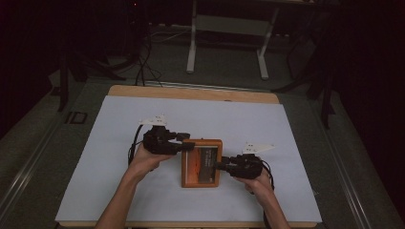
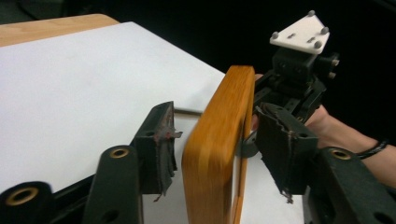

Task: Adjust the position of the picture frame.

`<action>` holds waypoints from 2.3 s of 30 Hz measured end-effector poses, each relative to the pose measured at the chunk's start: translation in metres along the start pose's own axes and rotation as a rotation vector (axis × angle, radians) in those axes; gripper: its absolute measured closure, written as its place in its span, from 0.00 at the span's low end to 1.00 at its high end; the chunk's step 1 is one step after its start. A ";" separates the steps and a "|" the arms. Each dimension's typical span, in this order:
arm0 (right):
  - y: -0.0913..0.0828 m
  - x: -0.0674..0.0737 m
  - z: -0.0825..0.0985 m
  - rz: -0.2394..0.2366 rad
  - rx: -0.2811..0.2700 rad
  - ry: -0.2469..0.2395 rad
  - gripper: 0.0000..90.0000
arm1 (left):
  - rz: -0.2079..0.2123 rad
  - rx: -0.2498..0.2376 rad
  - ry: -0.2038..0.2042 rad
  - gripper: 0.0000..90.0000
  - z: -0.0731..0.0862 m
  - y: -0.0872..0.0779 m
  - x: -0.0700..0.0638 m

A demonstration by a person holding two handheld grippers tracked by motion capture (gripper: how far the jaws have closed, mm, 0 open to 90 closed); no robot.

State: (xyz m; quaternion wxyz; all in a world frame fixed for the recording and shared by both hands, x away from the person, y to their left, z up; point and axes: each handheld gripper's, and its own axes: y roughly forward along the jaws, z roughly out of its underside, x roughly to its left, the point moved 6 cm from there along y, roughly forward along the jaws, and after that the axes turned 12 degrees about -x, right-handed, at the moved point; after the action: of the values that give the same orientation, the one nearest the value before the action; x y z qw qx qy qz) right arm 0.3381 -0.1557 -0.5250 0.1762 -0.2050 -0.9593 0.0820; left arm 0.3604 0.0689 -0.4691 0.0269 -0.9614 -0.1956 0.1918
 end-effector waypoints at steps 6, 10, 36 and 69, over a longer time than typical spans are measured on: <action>0.000 0.000 0.000 0.007 -0.002 0.007 0.75 | -0.089 -0.026 0.029 0.49 0.019 -0.013 -0.006; 0.000 0.000 0.001 0.021 -0.002 0.023 0.75 | -0.131 0.018 0.068 0.52 0.041 -0.015 -0.013; 0.016 -0.028 0.008 0.181 0.055 0.241 0.69 | -0.305 0.124 -0.116 0.62 0.074 0.012 0.025; 0.022 -0.044 0.020 0.249 0.112 0.336 0.57 | -0.365 0.113 -0.212 0.49 0.082 0.007 0.040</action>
State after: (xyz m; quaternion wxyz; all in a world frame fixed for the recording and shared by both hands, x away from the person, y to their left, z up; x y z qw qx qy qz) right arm 0.3764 -0.1567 -0.5618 0.3330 -0.3226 -0.8777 0.1210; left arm 0.3654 0.0762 -0.5598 0.0944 -0.8815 -0.3571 0.2944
